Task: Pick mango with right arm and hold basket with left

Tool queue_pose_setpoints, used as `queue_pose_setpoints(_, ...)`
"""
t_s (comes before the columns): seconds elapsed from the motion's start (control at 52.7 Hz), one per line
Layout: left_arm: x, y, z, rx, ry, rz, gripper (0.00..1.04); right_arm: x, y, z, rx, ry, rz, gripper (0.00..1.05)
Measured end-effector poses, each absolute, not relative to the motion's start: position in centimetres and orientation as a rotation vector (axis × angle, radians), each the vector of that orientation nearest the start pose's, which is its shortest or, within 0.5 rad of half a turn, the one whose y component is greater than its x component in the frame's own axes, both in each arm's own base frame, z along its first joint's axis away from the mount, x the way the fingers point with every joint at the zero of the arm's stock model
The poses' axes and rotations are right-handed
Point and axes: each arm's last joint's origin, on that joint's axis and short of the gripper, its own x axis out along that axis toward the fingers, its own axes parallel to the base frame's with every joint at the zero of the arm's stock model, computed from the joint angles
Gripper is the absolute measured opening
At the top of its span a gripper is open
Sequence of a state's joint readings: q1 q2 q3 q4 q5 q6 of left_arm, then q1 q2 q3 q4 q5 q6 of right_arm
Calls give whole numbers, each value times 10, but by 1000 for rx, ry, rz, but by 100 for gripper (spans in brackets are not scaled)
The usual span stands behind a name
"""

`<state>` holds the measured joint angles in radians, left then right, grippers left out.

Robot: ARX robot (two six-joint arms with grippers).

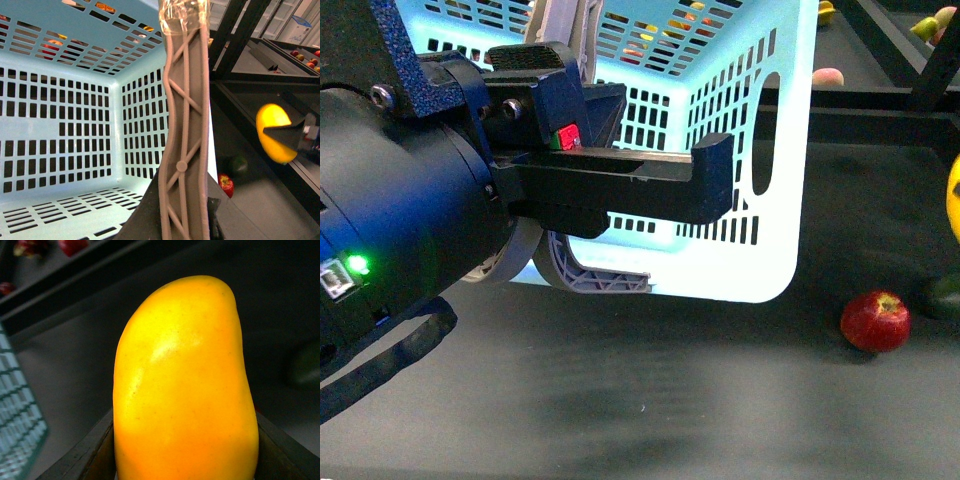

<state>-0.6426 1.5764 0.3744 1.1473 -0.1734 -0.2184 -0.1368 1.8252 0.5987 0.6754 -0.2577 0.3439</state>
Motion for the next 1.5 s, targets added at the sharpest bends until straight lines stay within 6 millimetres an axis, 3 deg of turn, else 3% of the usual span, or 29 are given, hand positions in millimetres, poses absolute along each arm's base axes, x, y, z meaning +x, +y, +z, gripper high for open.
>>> queue_pose_setpoints(0.114, 213, -153, 155, -192, 102, -462, 7, 301, -1, 141, 426, 486, 160, 61)
queue_pose_setpoints(0.228, 213, -153, 155, -193, 102, -462, 7, 296, 29, 162, 408, 457, 271, 61)
queue_pose_setpoints(0.455, 213, -153, 155, -193, 102, -462, 7, 298, 88, 181, 361, 437, 416, 61)
queue_pose_setpoints(0.664, 213, -153, 155, -192, 102, -462, 7, 311, 129, 178, 328, 459, 471, 61)
queue_pose_setpoints(1.043, 213, -153, 155, -192, 102, -462, 7, 344, 148, 156, 300, 511, 420, 61)
queue_pose_setpoints(1.176, 213, -153, 155, -192, 102, -462, 7, 346, 149, 158, 303, 486, 424, 81)
queue_pose_setpoints(1.309, 213, -153, 155, -192, 102, -463, 7, 340, 147, 171, 326, 430, 443, 98)
queue_pose_setpoints(1.499, 213, -153, 153, -200, 115, -460, 7, 314, 131, 196, 351, 345, 413, 96)
